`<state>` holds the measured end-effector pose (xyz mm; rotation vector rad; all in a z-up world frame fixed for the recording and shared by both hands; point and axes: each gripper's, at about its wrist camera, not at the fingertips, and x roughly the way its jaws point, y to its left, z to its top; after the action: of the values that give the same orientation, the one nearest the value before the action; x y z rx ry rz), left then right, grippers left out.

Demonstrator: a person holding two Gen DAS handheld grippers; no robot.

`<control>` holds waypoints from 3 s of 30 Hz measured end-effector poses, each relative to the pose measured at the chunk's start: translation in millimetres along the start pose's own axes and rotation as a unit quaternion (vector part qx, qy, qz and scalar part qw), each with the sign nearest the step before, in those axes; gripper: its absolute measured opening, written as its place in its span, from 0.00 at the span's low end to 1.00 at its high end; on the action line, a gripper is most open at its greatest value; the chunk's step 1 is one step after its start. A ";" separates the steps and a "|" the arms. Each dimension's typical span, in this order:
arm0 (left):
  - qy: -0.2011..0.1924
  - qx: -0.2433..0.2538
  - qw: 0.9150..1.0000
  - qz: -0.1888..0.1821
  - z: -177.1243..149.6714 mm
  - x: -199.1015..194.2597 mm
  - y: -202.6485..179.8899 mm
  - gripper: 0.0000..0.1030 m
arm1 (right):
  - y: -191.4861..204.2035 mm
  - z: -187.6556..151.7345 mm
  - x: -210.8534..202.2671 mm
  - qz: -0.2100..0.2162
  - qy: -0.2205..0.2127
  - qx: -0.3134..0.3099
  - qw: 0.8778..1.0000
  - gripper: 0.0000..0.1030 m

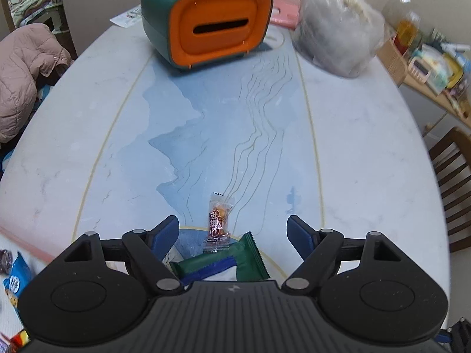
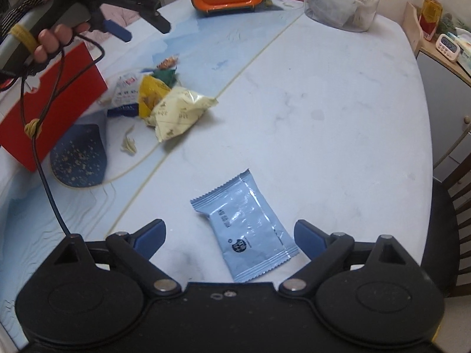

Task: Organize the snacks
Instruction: 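Grasp the pale blue sachet with the right tool while the left tool grasps the small wrapped candy, then carry the pale blue sachet and small candy into the red box and release both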

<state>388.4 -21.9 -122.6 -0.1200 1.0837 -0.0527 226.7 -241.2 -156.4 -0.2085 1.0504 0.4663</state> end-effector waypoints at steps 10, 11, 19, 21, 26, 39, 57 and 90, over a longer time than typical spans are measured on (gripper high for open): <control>0.032 -0.010 0.999 0.001 8.1 36.0 7.3 0.54 | -6.7 0.7 20.3 0.007 0.014 -0.031 0.999 0.89; 0.035 -0.013 0.999 0.000 8.3 38.6 8.6 0.51 | -7.4 1.3 21.5 0.009 0.016 -0.031 0.999 0.89; 0.043 -0.021 0.999 0.001 6.6 49.7 12.0 0.35 | -7.9 1.7 28.6 0.013 0.018 -0.036 0.999 0.79; 0.047 -0.023 0.999 0.003 5.3 52.2 13.0 0.32 | -6.5 1.4 28.8 0.016 0.018 -0.039 0.999 0.79; 0.045 -0.023 0.999 0.009 2.7 55.9 13.3 0.23 | -2.0 1.1 27.4 0.011 0.015 -0.050 0.999 0.74; 0.012 -0.033 0.999 0.008 2.6 38.0 15.1 0.16 | 10.7 0.4 21.7 -0.007 0.003 -0.021 1.000 0.45; -0.009 -0.051 0.998 -0.040 -11.9 -46.9 23.5 0.16 | 33.1 0.6 -43.6 -0.016 -0.048 0.059 0.997 0.45; -0.068 -0.032 0.997 -0.037 -105.3 -213.4 184.8 0.16 | 213.7 77.0 -88.6 0.031 -0.122 0.015 0.992 0.45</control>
<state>192.7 175.6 -6.7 -0.2180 0.9454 -0.0757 151.3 -46.8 -30.1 -0.0895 0.8264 0.5181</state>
